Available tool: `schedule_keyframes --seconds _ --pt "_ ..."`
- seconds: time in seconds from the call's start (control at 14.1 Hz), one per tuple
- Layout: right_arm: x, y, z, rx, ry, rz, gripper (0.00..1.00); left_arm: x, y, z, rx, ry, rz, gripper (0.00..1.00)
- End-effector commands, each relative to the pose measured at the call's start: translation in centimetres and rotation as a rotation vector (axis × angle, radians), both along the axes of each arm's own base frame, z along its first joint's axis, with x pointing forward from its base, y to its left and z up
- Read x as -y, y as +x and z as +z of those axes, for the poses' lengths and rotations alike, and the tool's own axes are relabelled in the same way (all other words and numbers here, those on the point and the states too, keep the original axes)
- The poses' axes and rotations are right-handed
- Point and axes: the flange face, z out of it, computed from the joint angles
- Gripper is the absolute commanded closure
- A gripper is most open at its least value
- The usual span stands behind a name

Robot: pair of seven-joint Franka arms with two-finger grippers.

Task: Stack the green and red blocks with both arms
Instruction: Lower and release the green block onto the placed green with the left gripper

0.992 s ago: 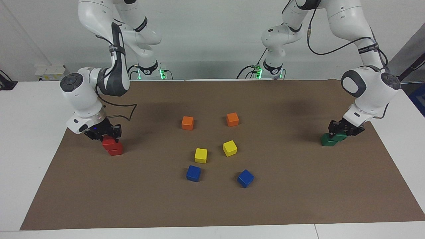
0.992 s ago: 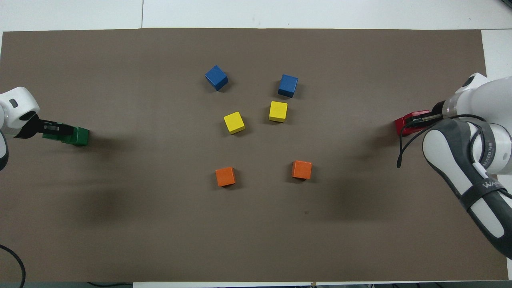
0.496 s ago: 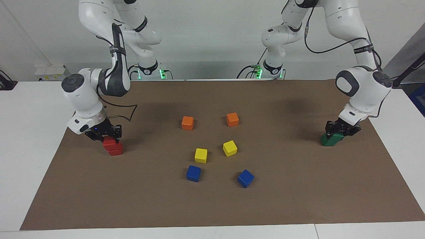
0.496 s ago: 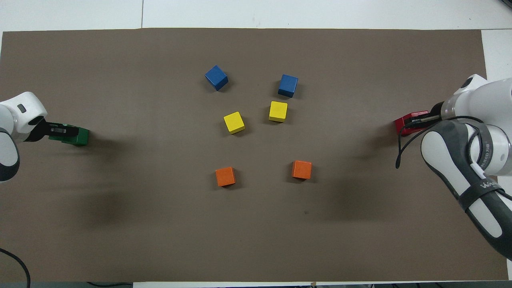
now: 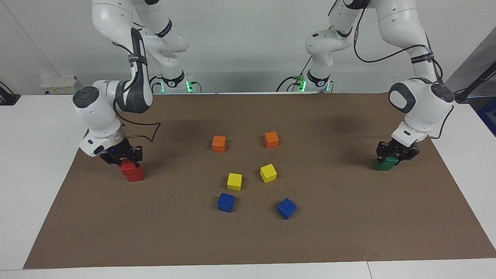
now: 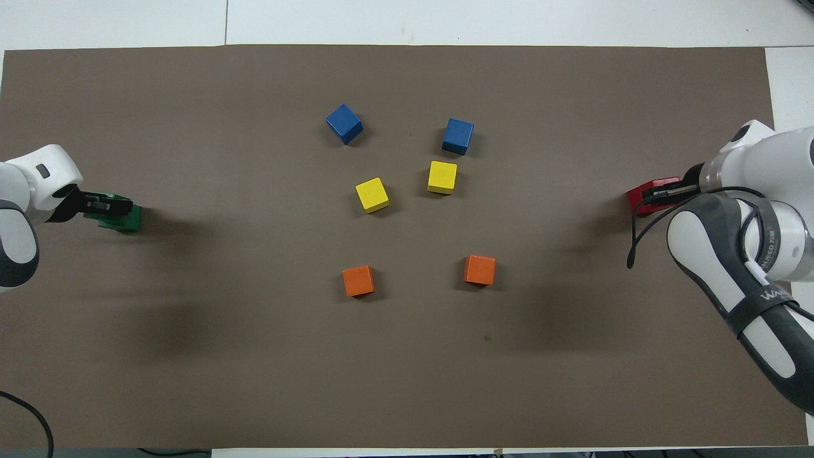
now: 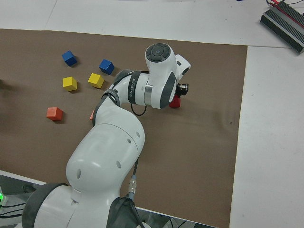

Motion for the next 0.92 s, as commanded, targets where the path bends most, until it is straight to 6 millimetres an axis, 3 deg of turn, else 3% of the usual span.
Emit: schedule_keyframes --seconds 0.0,0.28,0.57,0.85 --pt "0.2 -0.5 -0.5 0.021 0.005 -0.022 0.99 -0.4 -0.6 0.7 0.017 -0.004 -0.012 0.0" --pt "0.2 -0.6 -0.7 0.02 0.005 -0.02 0.99 -0.4 -0.2 1.4 0.02 -0.005 -0.01 0.0" --pt "0.3 -0.6 -0.6 0.023 0.005 -0.023 0.95 -0.1 1.8 6.6 -0.026 -0.031 0.007 0.0" --pt "0.3 -0.6 -0.7 0.022 0.005 -0.025 0.73 0.6 2.3 11.5 -0.019 -0.034 0.046 0.0"
